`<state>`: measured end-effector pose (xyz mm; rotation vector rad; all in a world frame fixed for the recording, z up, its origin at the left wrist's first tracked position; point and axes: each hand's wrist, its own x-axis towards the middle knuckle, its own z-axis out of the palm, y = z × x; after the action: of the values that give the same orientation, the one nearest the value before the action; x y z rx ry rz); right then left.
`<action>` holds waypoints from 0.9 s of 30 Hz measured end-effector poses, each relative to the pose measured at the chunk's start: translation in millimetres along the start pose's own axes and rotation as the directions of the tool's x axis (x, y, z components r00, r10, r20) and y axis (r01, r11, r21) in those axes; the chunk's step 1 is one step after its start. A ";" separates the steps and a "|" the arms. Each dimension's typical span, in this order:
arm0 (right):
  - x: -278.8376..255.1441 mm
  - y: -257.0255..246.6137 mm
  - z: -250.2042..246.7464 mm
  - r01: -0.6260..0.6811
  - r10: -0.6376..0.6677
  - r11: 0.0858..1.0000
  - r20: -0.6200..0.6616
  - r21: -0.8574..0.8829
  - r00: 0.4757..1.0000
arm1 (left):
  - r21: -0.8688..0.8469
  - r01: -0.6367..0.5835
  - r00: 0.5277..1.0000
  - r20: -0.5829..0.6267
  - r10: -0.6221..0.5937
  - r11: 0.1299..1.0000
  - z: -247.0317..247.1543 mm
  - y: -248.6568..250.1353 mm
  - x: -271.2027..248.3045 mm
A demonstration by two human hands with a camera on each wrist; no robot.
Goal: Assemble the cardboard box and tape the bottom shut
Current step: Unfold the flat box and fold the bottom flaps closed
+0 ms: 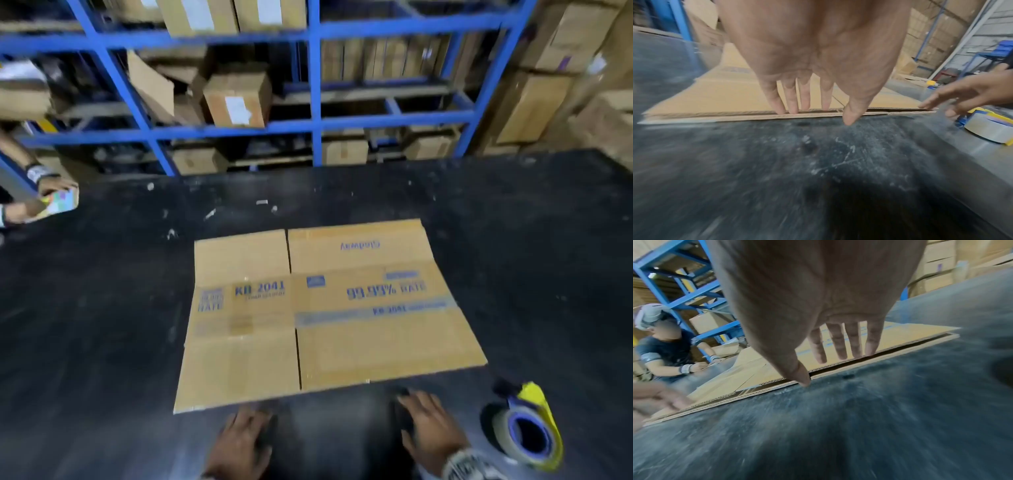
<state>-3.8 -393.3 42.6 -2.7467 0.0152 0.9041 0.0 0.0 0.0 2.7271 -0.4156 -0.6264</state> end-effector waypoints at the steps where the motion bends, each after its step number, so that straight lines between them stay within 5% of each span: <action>1: 12.9 -4.4 -6.3 0.031 -0.031 0.999 -0.021 0.012 0.999 | -0.027 -0.001 1.000 -0.021 0.000 1.000 -4.5 10.3 10.4; 6: 57.8 -28.0 -18.8 0.092 -0.102 0.989 -0.088 -0.119 0.991 | 0.010 -0.031 0.997 -0.075 0.031 0.999 -19.6 56.7 60.4; 13: 110.0 -37.8 -23.4 0.168 -0.179 0.973 -0.060 -0.161 0.982 | 0.068 -0.085 0.996 0.025 0.083 0.994 -13.3 93.3 121.9; 27: 113.5 -25.6 -56.4 0.250 -0.314 0.915 -0.167 -0.317 0.935 | 0.224 -0.025 0.999 0.048 0.015 0.974 -30.6 118.7 161.5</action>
<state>123.1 -374.2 25.8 -2.9925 -0.5053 0.5645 128.7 -156.5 8.9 2.9218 -0.5554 -0.6749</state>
